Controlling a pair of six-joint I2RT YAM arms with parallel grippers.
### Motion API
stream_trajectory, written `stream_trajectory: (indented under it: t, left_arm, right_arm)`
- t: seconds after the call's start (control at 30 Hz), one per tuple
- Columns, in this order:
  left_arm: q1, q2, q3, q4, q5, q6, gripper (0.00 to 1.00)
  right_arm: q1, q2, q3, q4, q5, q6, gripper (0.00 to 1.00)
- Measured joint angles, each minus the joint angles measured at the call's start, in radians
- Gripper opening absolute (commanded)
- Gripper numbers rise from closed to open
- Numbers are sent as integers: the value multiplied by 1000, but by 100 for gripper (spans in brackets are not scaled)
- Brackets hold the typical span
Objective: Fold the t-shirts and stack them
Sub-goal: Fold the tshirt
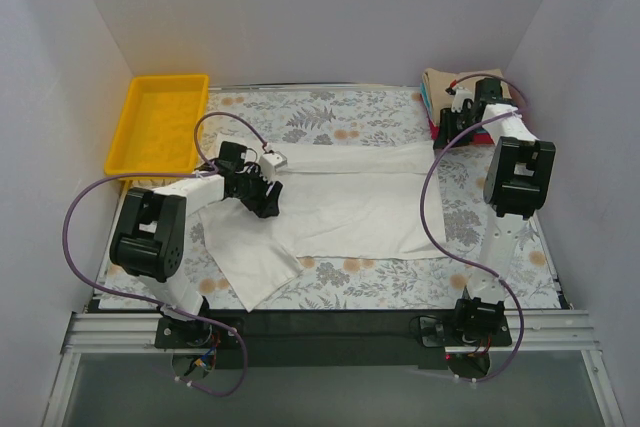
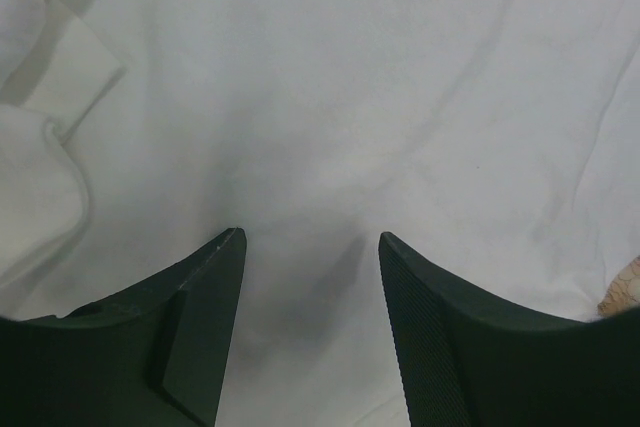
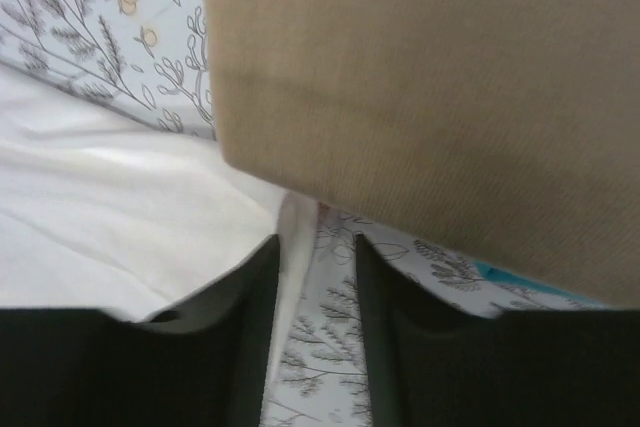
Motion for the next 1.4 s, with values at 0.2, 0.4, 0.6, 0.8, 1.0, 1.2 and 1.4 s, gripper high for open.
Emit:
stream_trajectory:
  t: [0.2, 0.4, 0.6, 0.8, 1.0, 1.2, 1.4]
  left_arm:
    - [0, -21, 82, -127, 25, -65, 54]
    - [34, -68, 237, -157, 22, -109, 45]
    - [128, -4, 318, -157, -53, -121, 48]
    - [148, 119, 360, -163, -100, -101, 56]
    - [148, 135, 360, -191, -90, 6, 52]
    - [144, 112, 319, -189, -53, 126, 44]
    - [120, 112, 308, -199, -27, 221, 42]
  right_arm:
    - [6, -20, -32, -10, 14, -57, 38]
    - [52, -148, -89, -58, 42, -158, 23]
    - [127, -229, -143, -64, 107, -265, 31]
    - [229, -211, -205, -84, 182, -366, 32]
    - [269, -143, -208, -86, 242, -416, 32]
    - [269, -114, -197, -84, 277, -435, 30]
    - [271, -114, -197, -85, 287, -440, 29]
